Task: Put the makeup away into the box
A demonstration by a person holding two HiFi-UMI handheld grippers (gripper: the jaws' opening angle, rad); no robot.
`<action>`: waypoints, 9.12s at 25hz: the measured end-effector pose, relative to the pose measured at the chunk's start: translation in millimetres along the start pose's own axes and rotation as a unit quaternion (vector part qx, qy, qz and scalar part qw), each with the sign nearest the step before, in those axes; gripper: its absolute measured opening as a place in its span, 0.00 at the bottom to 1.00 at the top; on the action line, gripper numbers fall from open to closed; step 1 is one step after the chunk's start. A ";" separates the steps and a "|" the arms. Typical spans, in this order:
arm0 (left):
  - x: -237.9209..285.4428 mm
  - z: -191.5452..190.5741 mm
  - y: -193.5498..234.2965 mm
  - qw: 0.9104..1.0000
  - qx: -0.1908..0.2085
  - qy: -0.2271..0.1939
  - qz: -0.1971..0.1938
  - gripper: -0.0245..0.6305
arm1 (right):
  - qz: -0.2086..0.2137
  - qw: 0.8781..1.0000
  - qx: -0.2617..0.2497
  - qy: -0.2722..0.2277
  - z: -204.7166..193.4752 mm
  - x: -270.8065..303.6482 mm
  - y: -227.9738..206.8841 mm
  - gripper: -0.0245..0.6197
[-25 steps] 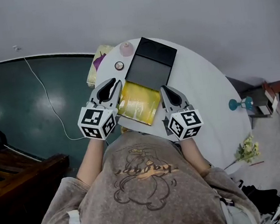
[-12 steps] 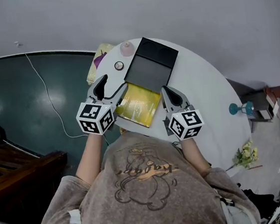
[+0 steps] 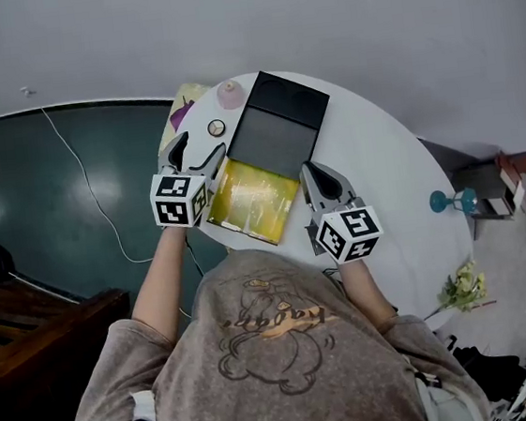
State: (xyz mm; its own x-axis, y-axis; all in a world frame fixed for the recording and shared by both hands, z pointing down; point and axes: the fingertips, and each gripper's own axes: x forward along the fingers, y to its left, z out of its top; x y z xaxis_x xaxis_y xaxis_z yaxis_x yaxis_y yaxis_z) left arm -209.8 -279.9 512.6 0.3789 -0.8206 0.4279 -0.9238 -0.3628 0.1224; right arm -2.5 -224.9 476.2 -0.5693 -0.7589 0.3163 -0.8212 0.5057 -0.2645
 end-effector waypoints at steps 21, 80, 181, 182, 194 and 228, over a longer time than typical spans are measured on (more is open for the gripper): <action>118.9 -88.6 38.6 0.988 0.047 0.150 -0.012 0.57 | -0.068 0.997 0.026 0.015 -14.3 -18.1 -34.5 0.04; -4.3 -10.3 -7.5 0.999 0.035 0.041 0.006 0.39 | -0.027 1.000 0.007 0.005 -15.0 -13.7 -18.7 0.04; 70.2 -168.3 -178.9 0.911 0.250 0.247 -0.215 0.39 | -0.144 0.989 0.043 -0.008 -36.4 -107.4 -69.5 0.04; 71.5 -169.1 -179.2 0.911 0.250 0.247 -0.215 0.39 | -0.144 0.989 0.043 -0.007 -37.4 -107.5 -69.8 0.04; 68.8 -166.5 -182.8 0.909 0.247 0.256 -0.217 0.40 | -0.136 0.990 0.045 -0.006 -36.7 -101.6 -70.4 0.04; -5.8 21.5 -133.4 0.983 0.054 0.029 -0.171 0.40 | -0.061 0.998 -0.004 -0.007 -11.5 -49.6 -36.7 0.04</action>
State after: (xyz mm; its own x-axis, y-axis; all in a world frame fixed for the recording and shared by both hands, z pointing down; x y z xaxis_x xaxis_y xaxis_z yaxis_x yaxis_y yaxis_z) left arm -87.6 -236.2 474.6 0.6601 -0.6169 0.4287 -0.7302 -0.6608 0.1735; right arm 55.4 -201.1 480.7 -0.4651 -0.8206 0.3321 -0.8843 0.4133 -0.2173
